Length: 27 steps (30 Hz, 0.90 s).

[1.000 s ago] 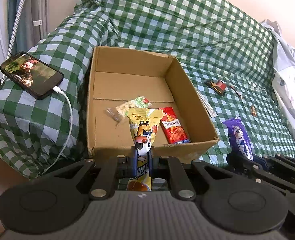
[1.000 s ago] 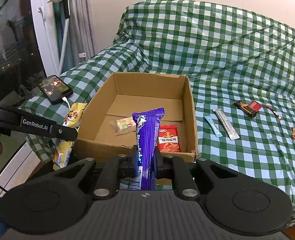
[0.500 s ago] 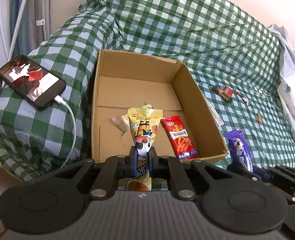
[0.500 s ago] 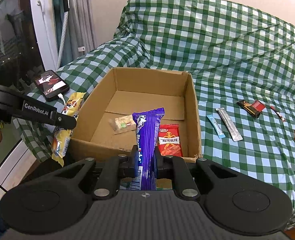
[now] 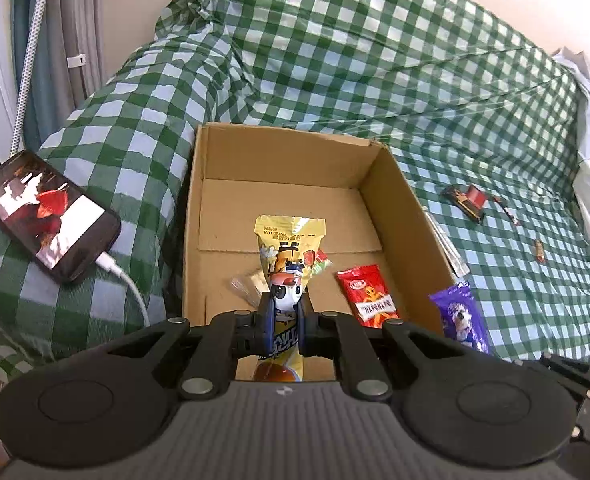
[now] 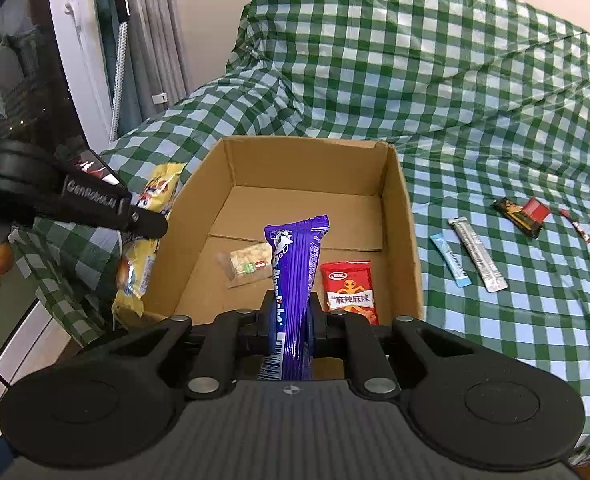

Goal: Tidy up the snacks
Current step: 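Carry the yellow stick snack over the box with left tool while right carries purple bar, then open both tools to drop the yellow snack and purple bar into the box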

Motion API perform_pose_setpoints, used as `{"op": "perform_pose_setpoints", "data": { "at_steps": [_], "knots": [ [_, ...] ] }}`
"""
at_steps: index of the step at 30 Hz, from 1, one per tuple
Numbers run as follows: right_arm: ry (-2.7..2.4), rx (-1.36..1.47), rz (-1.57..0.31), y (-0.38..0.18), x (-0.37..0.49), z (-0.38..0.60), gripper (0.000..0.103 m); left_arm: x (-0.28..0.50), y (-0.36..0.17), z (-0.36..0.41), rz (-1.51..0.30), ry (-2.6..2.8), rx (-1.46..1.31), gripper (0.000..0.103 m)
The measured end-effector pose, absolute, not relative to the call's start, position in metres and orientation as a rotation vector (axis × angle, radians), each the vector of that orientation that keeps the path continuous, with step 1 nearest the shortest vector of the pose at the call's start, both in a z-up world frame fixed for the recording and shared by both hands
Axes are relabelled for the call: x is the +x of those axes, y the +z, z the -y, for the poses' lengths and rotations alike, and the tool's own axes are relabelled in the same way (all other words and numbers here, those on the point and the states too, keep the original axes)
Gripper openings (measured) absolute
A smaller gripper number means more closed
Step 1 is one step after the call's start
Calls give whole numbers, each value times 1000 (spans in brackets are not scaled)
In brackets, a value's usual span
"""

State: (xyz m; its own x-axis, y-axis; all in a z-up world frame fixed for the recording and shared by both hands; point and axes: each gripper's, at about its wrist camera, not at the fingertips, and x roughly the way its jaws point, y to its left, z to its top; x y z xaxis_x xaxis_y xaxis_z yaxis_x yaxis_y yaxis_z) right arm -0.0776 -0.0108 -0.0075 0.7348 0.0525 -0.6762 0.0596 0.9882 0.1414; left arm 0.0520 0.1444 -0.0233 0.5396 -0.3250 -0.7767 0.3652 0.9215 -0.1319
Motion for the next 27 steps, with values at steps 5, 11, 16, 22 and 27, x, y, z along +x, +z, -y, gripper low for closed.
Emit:
{"op": "perform_pose_setpoints", "data": {
  "at_steps": [5, 11, 16, 22, 27],
  "knots": [
    [-3, 177, -759, -13, -56, 23, 14, 70, -32, -132, -933, -396, 60, 12],
    [-17, 200, -760, -20, -25, 38, 14, 92, -44, -117, -958, -393, 74, 12],
    [-20, 222, -764, -28, 0, 44, 14, 108, -55, -108, -976, -393, 81, 12],
    [-14, 235, -783, -42, 18, 46, 14, 121, -67, -98, -998, -388, 94, 12],
    [-18, 244, -808, -53, 28, 48, 14, 129, -76, -93, -1014, -380, 100, 12]
  ]
}}
